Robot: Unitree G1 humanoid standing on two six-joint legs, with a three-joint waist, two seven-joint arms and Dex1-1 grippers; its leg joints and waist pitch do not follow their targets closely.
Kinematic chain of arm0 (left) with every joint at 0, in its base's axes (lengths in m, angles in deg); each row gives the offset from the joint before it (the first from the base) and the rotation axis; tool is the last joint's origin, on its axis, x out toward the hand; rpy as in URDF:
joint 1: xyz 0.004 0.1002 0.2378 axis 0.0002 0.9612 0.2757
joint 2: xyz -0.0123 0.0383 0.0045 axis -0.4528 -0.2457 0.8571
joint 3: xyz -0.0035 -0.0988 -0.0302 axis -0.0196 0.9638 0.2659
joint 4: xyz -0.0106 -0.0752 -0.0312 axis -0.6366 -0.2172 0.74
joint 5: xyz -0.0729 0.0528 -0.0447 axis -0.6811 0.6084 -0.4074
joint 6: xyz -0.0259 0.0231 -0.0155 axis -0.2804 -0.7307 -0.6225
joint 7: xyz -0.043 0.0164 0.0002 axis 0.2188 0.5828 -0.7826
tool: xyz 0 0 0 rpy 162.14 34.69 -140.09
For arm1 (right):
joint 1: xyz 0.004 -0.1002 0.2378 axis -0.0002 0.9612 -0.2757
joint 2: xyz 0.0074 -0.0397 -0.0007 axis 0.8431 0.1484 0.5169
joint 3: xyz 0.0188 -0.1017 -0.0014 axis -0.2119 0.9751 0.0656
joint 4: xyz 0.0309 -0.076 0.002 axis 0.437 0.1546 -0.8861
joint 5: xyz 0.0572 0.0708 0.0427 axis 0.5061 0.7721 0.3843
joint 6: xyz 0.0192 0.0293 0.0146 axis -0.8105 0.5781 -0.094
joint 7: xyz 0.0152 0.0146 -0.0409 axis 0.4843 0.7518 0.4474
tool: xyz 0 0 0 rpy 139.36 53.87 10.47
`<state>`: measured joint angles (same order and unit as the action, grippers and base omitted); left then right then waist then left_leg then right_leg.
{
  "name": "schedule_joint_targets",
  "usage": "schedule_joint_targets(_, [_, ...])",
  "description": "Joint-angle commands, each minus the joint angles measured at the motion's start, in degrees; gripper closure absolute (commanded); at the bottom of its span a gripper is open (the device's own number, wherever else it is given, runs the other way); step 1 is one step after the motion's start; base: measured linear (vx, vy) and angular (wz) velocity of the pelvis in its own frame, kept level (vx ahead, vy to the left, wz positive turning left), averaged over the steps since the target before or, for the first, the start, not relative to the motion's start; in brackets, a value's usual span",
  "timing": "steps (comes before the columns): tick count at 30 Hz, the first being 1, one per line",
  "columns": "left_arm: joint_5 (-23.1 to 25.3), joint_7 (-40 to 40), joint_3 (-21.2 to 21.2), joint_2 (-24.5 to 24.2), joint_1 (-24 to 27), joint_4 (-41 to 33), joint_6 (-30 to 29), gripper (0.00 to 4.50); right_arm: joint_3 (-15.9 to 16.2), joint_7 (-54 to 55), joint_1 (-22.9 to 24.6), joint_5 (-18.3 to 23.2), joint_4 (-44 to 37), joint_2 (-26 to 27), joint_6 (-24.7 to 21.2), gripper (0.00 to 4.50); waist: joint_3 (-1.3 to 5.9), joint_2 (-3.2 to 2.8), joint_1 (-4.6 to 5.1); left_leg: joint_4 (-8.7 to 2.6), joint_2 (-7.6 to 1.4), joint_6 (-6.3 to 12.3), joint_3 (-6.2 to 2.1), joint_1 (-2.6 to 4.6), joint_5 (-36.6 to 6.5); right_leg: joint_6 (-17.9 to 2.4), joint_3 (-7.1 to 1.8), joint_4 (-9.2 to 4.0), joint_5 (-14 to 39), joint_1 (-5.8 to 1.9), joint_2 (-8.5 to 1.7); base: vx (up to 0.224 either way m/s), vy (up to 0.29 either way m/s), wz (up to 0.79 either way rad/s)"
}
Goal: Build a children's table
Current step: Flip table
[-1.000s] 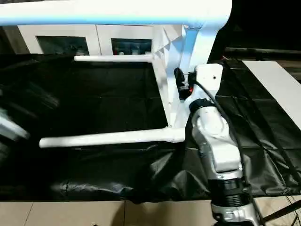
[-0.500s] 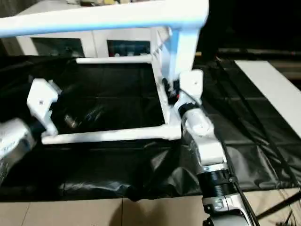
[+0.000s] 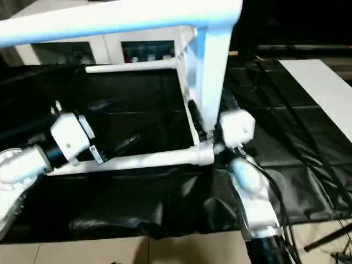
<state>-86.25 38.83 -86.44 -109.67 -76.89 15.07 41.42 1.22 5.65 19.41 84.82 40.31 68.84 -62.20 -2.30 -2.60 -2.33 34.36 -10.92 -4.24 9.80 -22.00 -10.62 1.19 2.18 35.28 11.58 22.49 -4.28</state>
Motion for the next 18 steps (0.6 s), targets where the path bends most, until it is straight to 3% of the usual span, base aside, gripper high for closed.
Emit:
schedule_joint_targets(1, [3.6, 3.6, 2.4, 0.6, -0.8, 0.4, 5.2, 0.0, 1.2, -1.8, -1.1, -0.7, -1.6, -0.5, 2.9, 0.09, 3.27, -0.6, -0.04, -4.27, -1.49, -0.28, -0.58, 1.02, -14.9, -9.9, -1.7, -3.59, 4.3, -2.52, -2.26, 0.0, 0.0, 0.0])
schedule_joint_targets(3, [6.5, 5.2, 2.5, 0.4, -0.8, 0.8, 7.8, 0.0, 1.3, -2.0, -1.5, -1.1, -1.7, -0.7, 2.8, 0.09, 3.12, -0.7, 0.16, -4.4, -1.46, -0.31, -0.69, 1.01, -16.8, -9.6, -1.69, -3.88, 7.4, -2.42, -2.24, 0.0, 0.0, 0.0])
schedule_joint_targets(4, [8.1, 5.8, 2.6, 0.4, -0.9, 1.6, 9.9, 0.0, 1.4, -2.7, -1.9, -1.2, -1.9, -0.7, 3.0, 0.09, 3.07, -1.04, 0.16, -4.45, -1.45, -0.35, -0.72, 1.14, -17.5, -9.6, -1.74, -3.9, 8.8, -2.2, -2.33, 0.0, 0.0, 0.0])
schedule_joint_targets(5, [8.1, 5.8, 2.6, 0.4, -0.9, 1.6, 9.9, 0.0, 1.4, -2.7, -1.9, -1.2, -1.9, -0.7, 3.0, 0.09, 3.02, -0.73, 0.27, -4.47, -1.46, -0.32, -0.7, 1.1, -18.4, -9.4, -1.74, -4.09, 10.2, -2.12, -2.29, 0.0, 0.0, 0.0])
schedule_joint_targets(7, [13.0, 9.3, 4.2, 0.4, -1.8, 3.4, 15.8, 0.0, 2.6, -4.8, -3.0, -1.5, -2.6, -0.7, 2.6, 0.09, 3.15, -0.95, 0.06, -4.44, -1.42, 0.03, -0.86, 0.97, -18.4, -9.1, -1.73, -4.09, 11.0, -2.09, -2.33, 0.0, 0.0, 0.0])
schedule_joint_targets(10, [20.1, 14.5, 5.0, 0.5, -1.9, 2.8, 19.6, 0.0, 5.6, -9.6, -2.1, 0.4, -3.6, -2.1, 0.6, 0.09, 3.27, -0.96, 0.05, -4.39, -1.67, 0.66, -0.97, 0.82, -17.0, -8.9, -1.67, -3.93, 8.8, -2.19, -2.32, 0.0, 0.0, 0.0])
schedule_joint_targets(11, [22.0, 15.6, 5.4, 0.6, -1.8, 2.3, 20.8, 0.0, 6.6, -10.6, -1.6, 0.3, -3.9, -2.7, 1.2, 0.09, 3.3, -1.67, -0.08, -4.38, -1.72, 0.66, -1.13, 0.86, -17.0, -9.0, -1.58, -3.78, 7.9, -2.19, -2.45, 0.0, 0.0, 0.0])
schedule_joint_targets(14, [23.6, 16.8, 6.8, 0.3, -2.8, 1.8, 22.5, 0.0, 7.8, -11.7, -1.5, 0.2, -4.7, -3.1, 1.3, 0.09, 3.39, -1.22, -0.2, -4.32, -1.61, 0.83, -1.05, 0.74, -17.4, -9.8, -1.62, -3.75, 7.3, -2.13, -2.49, 0.0, 0.0, 0.0])
schedule_joint_targets(16, [25.4, 18.1, 8.1, -0.3, -4.6, 1.7, 22.8, 0.0, 7.9, -12.1, -2.1, 0.8, -4.8, -2.7, 0.4, 0.09, 3.47, -1.48, -0.45, -4.25, -1.64, 1.0, -1.07, 0.82, -17.0, -10.4, -1.59, -3.61, 6.8, -2.01, -2.51, 0.0, 0.0, 0.0])
schedule_joint_targets(17, [26.0, 18.6, 8.9, -0.7, -5.8, 2.1, 22.9, 0.0, 8.2, -12.5, -2.3, 1.8, -4.4, -2.2, -1.4, 0.09, 3.48, -1.83, -0.65, -4.22, -1.57, 0.99, -1.12, 0.82, -16.8, -10.5, -1.58, -3.49, 6.3, -2.04, -2.52, 0.0, 0.0, 0.0])
schedule_joint_targets(18, [28.0, 20.6, 10.5, -1.6, -8.1, 3.8, 23.0, 0.0, 9.5, -13.9, -3.2, 1.4, -2.8, -1.7, -4.3, 0.09, 3.47, -1.76, -0.6, -4.24, -1.53, 1.06, -1.16, 0.85, -17.1, -10.7, -1.52, -3.5, 5.9, -1.98, -2.34, 0.0, 0.0, 0.0])
